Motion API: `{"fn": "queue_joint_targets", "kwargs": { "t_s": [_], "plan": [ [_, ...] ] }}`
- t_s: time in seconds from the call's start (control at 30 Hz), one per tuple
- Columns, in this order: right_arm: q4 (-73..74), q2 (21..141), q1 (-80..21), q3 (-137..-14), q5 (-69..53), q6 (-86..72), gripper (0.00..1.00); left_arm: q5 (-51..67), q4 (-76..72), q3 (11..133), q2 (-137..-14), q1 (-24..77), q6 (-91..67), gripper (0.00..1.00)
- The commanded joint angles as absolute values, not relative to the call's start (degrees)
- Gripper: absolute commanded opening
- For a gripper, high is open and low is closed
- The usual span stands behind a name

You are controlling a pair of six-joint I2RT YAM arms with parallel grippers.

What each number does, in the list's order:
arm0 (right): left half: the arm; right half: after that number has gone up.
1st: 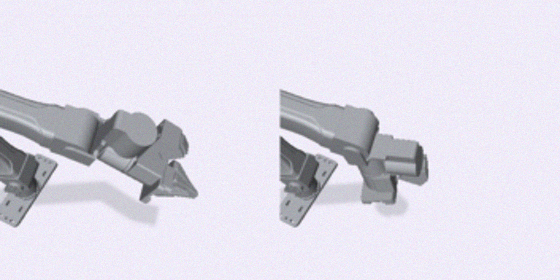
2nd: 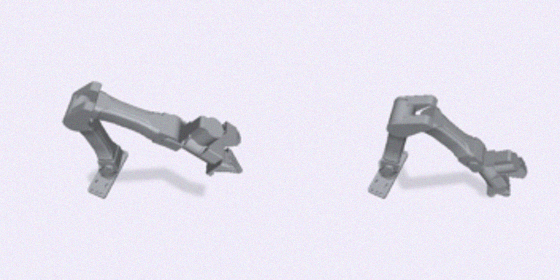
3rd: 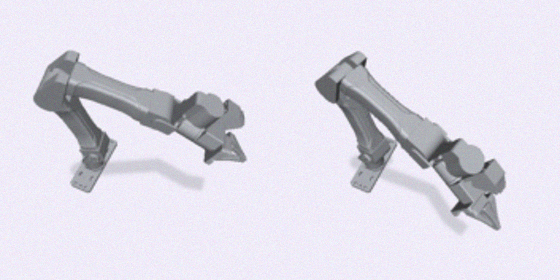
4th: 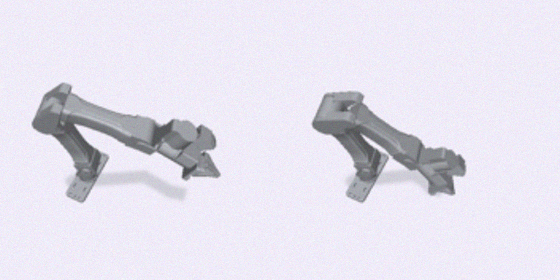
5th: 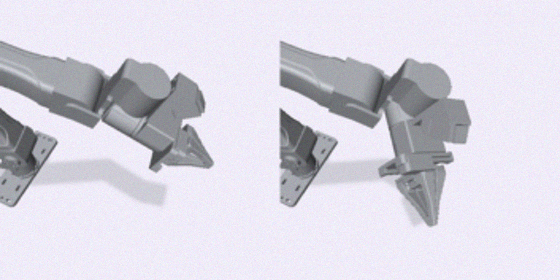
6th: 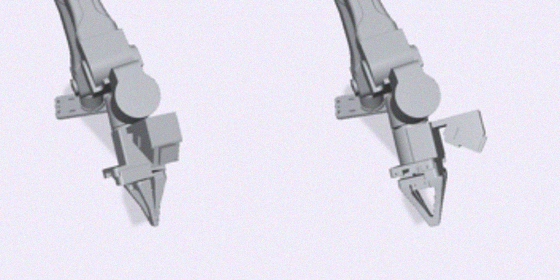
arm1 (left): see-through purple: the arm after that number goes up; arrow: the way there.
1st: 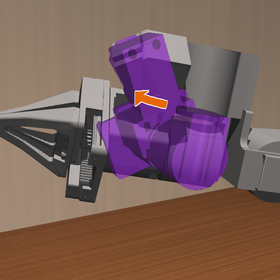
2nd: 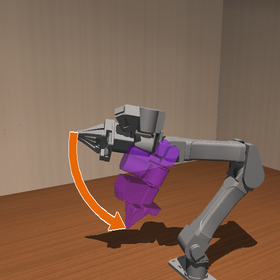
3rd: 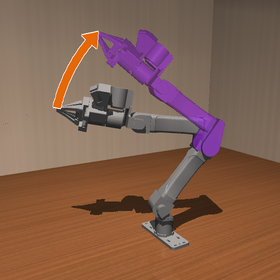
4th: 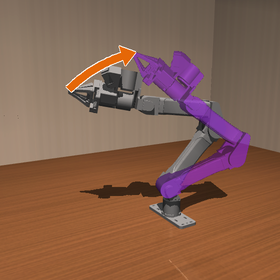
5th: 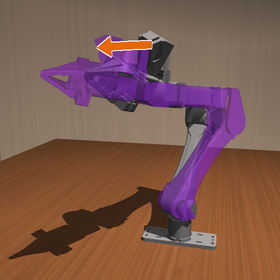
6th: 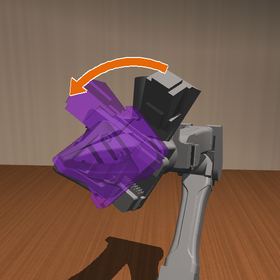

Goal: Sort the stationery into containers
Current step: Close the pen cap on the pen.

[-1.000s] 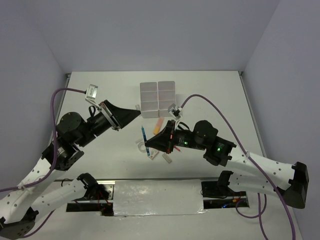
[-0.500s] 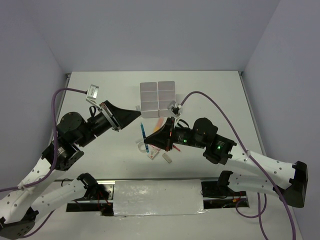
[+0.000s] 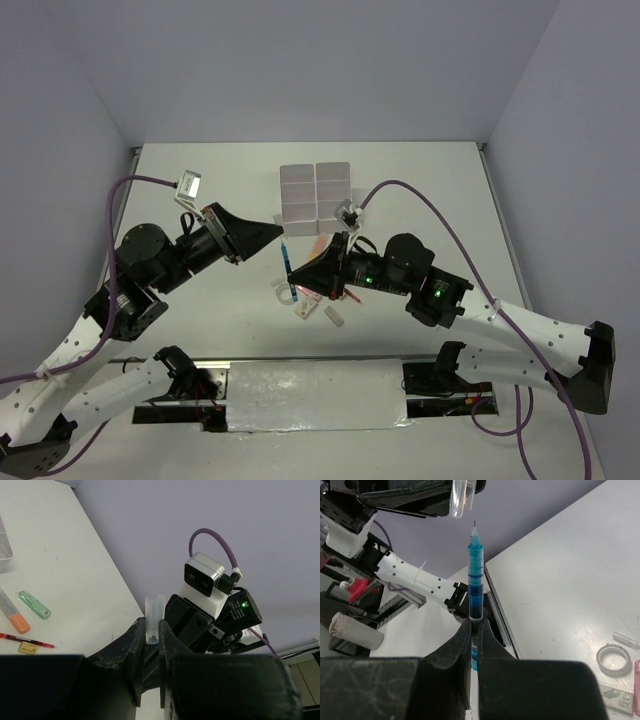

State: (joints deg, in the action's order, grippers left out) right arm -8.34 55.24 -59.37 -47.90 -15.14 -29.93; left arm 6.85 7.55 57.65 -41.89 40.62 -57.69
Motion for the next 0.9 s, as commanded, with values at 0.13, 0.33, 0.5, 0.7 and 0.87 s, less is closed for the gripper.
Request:
{"fn": "queue_joint_targets", "kwargs": {
  "t_s": [0.13,0.33,0.5,0.7,0.87],
  "plan": [
    [-8.88,54.85,-59.77,-50.89,-14.59,-28.92,0.0,6.51,7.12,58.36,-41.49,40.43,-55.11,0.0],
    [-8.88,54.58,-59.85,-50.71,-14.5,-28.92,0.0,6.24,6.85,58.53,-41.92,40.43,-54.67,0.0],
    [-8.62,53.7,-59.94,-50.8,-14.24,-28.65,0.0,5.98,6.94,58.45,-41.92,40.43,-54.4,0.0],
    [-7.91,54.67,-59.77,-51.41,-13.53,-28.83,0.0,7.73,5.71,57.75,-41.92,40.43,-54.58,0.0],
    [-7.91,54.49,-59.76,-51.77,-13.27,-28.92,0.0,9.05,5.27,57.22,-42.01,40.52,-53.88,0.0]
  ]
}}
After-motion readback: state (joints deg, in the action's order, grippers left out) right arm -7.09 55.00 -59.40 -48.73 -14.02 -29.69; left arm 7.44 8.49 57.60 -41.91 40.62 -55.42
